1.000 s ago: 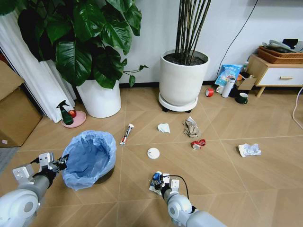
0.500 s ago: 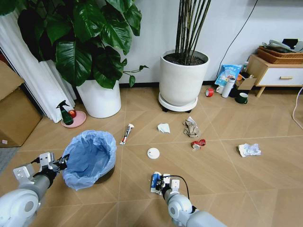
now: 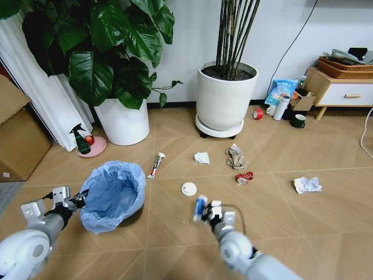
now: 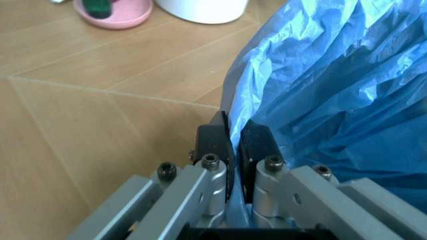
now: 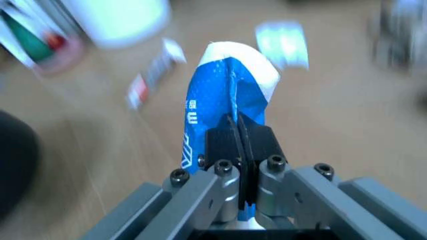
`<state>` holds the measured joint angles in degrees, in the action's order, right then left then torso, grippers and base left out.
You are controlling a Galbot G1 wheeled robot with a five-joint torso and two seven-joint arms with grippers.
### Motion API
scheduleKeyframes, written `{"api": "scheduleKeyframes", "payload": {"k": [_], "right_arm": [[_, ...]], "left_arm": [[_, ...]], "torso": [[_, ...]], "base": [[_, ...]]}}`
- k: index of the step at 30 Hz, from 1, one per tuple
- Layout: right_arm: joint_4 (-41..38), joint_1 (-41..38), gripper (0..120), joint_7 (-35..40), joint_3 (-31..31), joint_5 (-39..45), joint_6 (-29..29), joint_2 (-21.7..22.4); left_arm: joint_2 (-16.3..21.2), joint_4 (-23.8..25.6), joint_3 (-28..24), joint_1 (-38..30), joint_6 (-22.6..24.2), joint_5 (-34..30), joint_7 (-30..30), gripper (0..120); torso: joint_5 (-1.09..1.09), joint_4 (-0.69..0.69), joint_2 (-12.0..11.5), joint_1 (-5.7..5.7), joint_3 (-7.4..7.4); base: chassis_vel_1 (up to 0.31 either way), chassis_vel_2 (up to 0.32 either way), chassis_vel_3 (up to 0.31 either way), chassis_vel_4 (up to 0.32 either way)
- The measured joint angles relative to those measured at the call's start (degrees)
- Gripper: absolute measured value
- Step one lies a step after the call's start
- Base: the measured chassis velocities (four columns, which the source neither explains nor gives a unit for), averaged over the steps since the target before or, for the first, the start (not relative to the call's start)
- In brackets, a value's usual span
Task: Pick up the trash bin and place the garbage on the floor into it.
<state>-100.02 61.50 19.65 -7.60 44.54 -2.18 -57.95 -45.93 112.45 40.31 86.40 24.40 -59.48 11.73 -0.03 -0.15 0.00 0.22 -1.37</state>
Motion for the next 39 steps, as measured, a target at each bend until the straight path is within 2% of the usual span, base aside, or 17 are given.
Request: {"api": "scheduleKeyframes", "payload": {"k": [4,7,10,18,21,24,26,29,31,35,39], "right_arm": [[-4.9,-1.1,0,-6.4,2.9,-2.9,5.8,2.1],[-5.5,-2.4,0,-9.1,3.0,-3.2,8.1,2.5],[-5.8,-6.6,0,-14.0,0.4,-1.5,11.3,3.0],[-5.5,-11.8,0,-17.9,-4.5,0.3,13.4,2.3],[-5.0,-14.3,0,-19.0,-6.8,0.9,14.1,1.4],[-2.9,-21.2,0,-21.2,-13.4,2.9,15.5,-1.5],[-1.6,-23.0,0,-21.7,-15.8,3.4,15.8,-3.0],[-0.7,-23.7,0,-21.8,-17.3,3.6,15.8,-4.2],[1.3,-24.5,0,-21.5,-20.0,3.9,15.9,-7.1],[3.6,-24.5,0,-20.4,-22.5,3.8,15.7,-9.5],[4.0,-24.0,13,-19.1,-23.3,3.7,14.9,-9.4]], "left_arm": [[1.5,-1.3,-3.4,-2.2,-0.5,-1.2,-0.4,0],[1.9,-1.6,-4.8,-2.9,-0.7,-1.9,-1.0,0],[3.3,-2.0,-7.6,-3.8,-1.0,-2.8,-1.9,0],[4.6,-2.5,-9.9,-5.0,-1.6,-2.6,-3.2,0],[4.8,-2.5,-10.6,-5.5,-1.9,-2.6,-3.8,0],[4.8,-2.6,-11.0,-5.6,-2.4,-2.1,-5.0,0],[4.8,-2.6,-10.7,-5.6,-2.5,-2.1,-5.2,0],[4.8,-2.6,-10.5,-5.6,-2.5,-2.1,-5.3,0],[5.1,-2.5,-9.9,-5.5,-2.5,-2.3,-5.3,0],[5.5,-2.3,-9.0,-5.0,-2.5,-2.6,-5.3,0],[5.7,-2.1,-8.3,-4.4,-2.5,-2.7,-5.3,0]], "torso": [[-0.01,0.01,0.0,0.00,0.00],[-0.02,0.01,0.0,0.00,0.00],[-0.01,0.02,0.0,0.00,-0.01],[-0.01,0.02,0.0,0.00,-0.01],[-0.02,0.01,0.0,0.00,-0.01],[-0.02,0.03,0.0,0.00,-0.01],[-0.03,0.03,0.0,0.00,0.00],[-0.03,0.03,0.0,0.00,-0.01],[-0.03,0.02,0.0,0.00,0.00],[-0.03,0.03,0.0,0.00,0.00],[-0.02,0.01,0.0,0.00,0.00]], "base": [[0.000,0.000,0.000,0.000],[0.000,0.000,0.000,0.000],[0.000,0.000,0.000,0.000],[0.000,0.000,0.000,0.000],[0.000,0.000,0.000,0.000],[0.000,0.000,0.000,0.000],[0.000,0.000,0.000,0.000],[0.000,0.000,0.000,0.000],[0.000,0.000,0.000,0.000],[0.000,0.000,0.000,0.000],[0.000,0.000,0.000,0.000]]}}
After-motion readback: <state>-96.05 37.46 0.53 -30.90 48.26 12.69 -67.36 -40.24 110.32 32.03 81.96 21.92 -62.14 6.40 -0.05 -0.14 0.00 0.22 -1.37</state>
